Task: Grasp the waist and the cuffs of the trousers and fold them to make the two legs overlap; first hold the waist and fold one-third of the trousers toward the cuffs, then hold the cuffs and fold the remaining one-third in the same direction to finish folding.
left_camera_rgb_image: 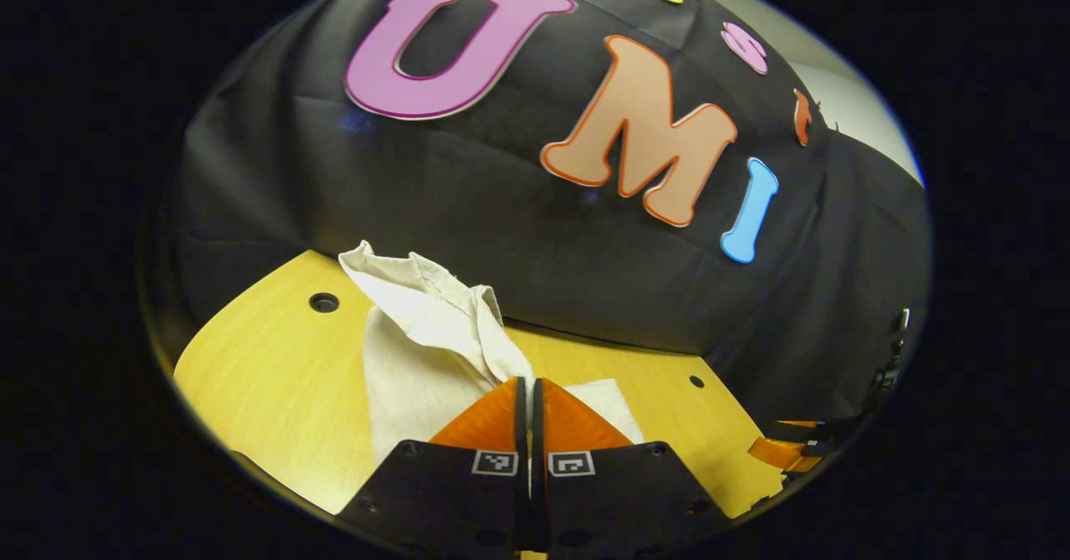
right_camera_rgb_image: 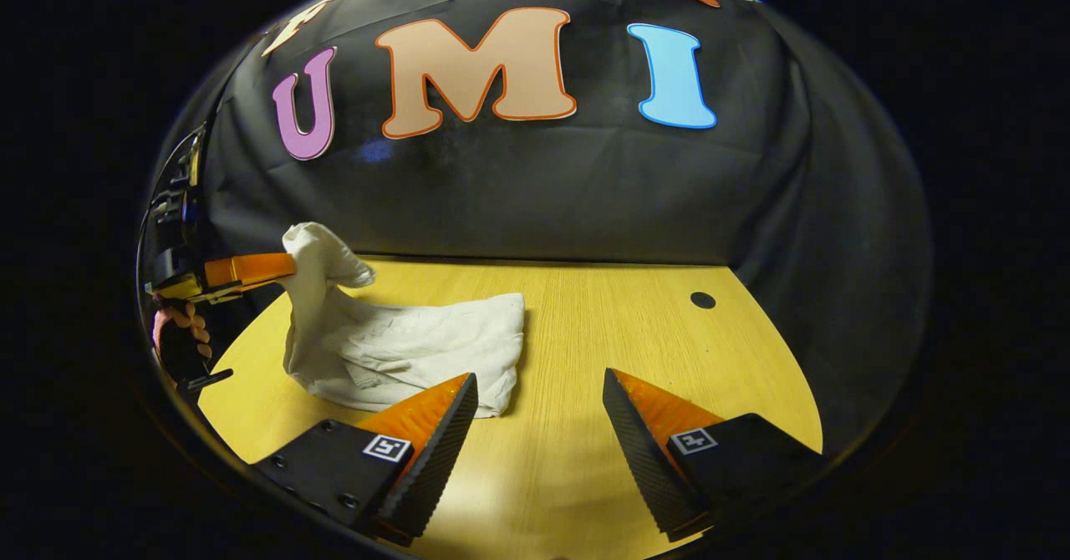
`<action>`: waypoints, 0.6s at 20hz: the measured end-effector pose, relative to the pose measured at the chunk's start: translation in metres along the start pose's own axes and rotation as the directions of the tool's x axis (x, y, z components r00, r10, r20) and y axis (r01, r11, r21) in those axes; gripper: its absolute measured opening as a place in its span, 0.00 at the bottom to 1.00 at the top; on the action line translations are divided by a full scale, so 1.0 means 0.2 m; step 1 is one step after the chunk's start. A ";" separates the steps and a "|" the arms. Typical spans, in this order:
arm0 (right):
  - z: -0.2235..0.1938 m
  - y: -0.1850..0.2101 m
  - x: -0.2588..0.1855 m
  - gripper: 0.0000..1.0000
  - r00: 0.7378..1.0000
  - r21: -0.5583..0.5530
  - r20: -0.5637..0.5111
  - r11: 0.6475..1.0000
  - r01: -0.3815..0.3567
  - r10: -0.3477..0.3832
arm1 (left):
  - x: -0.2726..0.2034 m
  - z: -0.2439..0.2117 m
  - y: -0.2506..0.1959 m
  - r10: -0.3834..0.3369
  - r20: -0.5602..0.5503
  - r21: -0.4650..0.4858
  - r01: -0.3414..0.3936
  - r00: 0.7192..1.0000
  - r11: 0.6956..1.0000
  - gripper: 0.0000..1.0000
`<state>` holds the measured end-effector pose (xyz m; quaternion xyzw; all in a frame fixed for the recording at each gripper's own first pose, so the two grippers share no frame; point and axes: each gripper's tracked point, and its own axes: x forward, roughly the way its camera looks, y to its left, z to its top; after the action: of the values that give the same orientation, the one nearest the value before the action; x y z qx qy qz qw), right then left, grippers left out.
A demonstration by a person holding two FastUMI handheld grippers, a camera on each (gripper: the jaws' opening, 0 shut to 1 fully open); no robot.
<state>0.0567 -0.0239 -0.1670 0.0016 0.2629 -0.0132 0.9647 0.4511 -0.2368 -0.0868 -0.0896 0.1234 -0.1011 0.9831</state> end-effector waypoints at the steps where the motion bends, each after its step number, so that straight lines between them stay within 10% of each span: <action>1: 0.00 -0.03 0.00 0.92 1.000 0.003 -0.001 1.000 -0.006 0.006 | 0.02 -0.02 -0.07 -0.021 -0.004 0.015 0.022 1.000 1.000 0.00; 12: -0.05 -0.26 -0.01 0.92 1.000 0.018 -0.007 1.000 -0.011 0.012 | 0.23 -0.55 -0.59 -0.119 -0.221 0.190 0.163 0.968 0.968 0.00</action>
<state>0.0485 -0.0752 -0.1751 0.0117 0.2664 -0.0099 0.9637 0.4452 -0.3764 -0.1774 0.0157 0.2073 -0.1921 0.9591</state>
